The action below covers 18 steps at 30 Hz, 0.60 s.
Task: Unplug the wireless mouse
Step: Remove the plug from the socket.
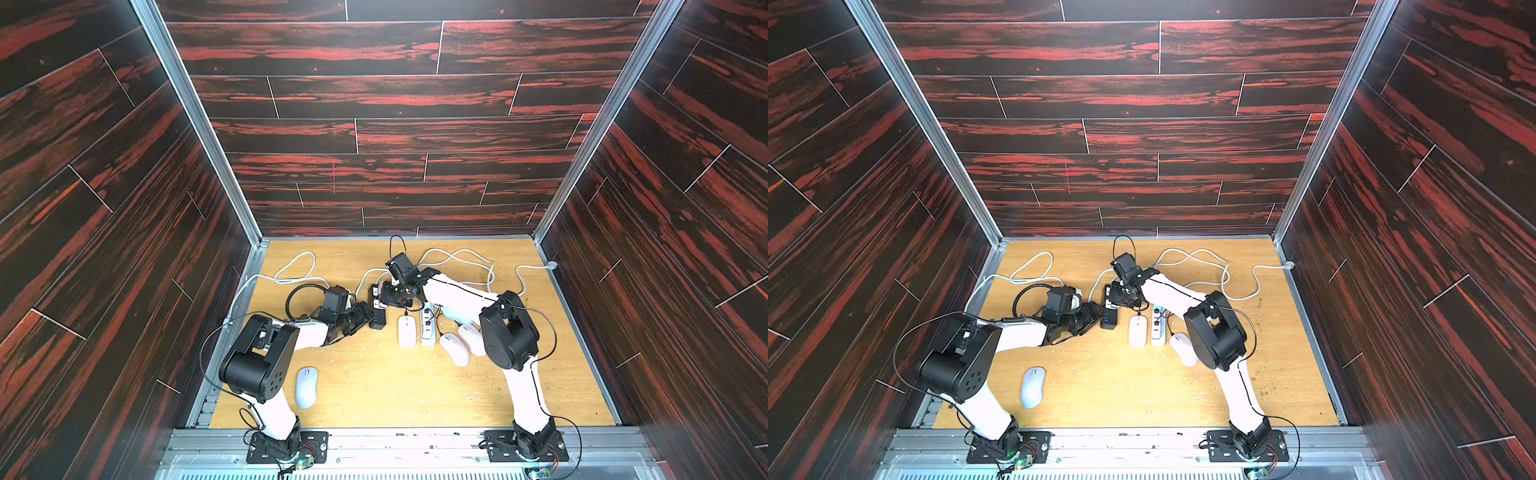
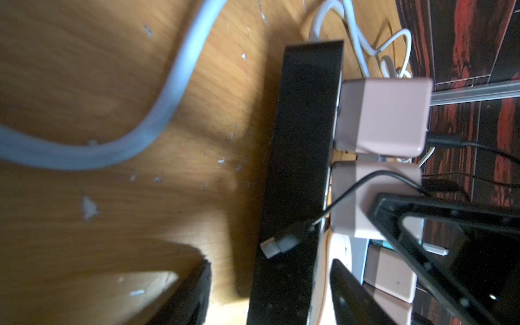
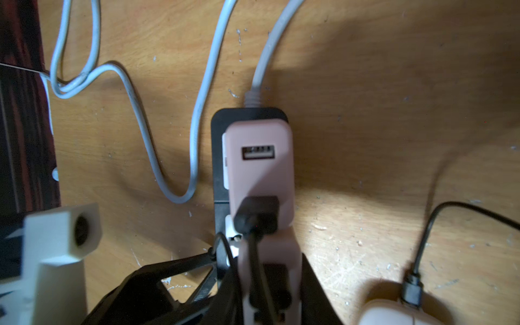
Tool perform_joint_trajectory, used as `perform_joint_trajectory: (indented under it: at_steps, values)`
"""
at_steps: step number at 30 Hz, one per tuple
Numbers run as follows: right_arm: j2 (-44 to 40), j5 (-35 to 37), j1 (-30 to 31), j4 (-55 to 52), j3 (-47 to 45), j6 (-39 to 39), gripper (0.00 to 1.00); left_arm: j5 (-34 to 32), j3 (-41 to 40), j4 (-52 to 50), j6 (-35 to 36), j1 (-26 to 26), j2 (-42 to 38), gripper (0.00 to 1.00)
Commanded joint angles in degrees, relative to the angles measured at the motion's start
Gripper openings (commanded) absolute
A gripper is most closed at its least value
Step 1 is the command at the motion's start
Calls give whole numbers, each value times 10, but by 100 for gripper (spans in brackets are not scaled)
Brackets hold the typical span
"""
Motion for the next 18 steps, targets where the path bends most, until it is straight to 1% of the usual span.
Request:
perform_joint_trajectory:
  at_steps: [1,7,13,18]
  values:
    - [-12,-31,0,6,-14,9,14,16,14,9,1,-1,27,63]
    - [-12,-43,-1,14,-21,11,14,29,16,15,7,-1,49,54]
    - [-14,-48,-2,15,-22,16,14,30,3,14,7,-1,38,40]
    - [-18,-53,-2,20,-20,13,14,9,-4,-2,12,2,33,26]
